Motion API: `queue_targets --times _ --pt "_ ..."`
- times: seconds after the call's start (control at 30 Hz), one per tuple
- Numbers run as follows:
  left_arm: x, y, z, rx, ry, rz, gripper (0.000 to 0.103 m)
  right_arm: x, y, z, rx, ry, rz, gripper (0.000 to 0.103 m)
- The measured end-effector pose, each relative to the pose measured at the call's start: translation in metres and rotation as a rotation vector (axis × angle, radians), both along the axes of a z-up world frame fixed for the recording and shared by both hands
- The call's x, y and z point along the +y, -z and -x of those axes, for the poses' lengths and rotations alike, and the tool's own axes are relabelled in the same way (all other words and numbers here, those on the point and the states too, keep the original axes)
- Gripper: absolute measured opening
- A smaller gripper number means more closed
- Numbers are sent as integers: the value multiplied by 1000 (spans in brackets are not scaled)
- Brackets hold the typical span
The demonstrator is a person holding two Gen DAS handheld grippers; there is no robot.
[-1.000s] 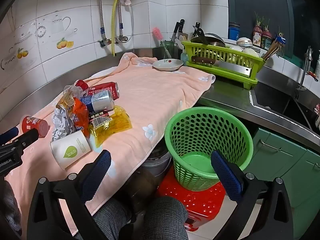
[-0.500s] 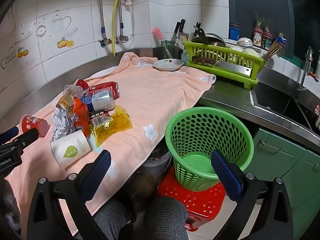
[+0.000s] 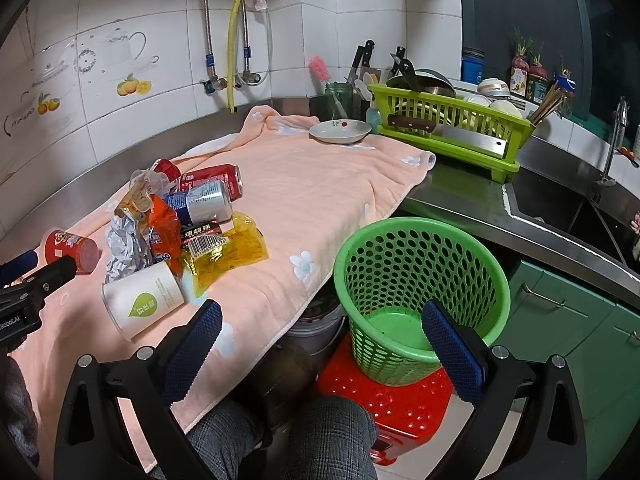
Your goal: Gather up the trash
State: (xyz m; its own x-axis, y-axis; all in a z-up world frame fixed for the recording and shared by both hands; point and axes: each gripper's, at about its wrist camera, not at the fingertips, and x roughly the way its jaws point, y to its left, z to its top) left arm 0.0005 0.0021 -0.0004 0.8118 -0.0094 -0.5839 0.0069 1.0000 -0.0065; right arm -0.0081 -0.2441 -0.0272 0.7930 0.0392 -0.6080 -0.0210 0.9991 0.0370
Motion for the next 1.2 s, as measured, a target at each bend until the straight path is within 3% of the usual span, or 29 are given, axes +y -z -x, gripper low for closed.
queue_targets --times 0.5,0.77,0.97,1.2 --pt "16 3 -6 18 12 17 92 11 3 -18 4 -39 -1 97" --pt "21 17 -1 45 87 29 84 23 5 -34 14 -91 -1 96" --pt "18 24 -5 71 192 49 82 43 19 -65 73 -164 -26 96" --pt "27 31 -16 97 206 73 82 60 28 -97 117 -218 -64 95"
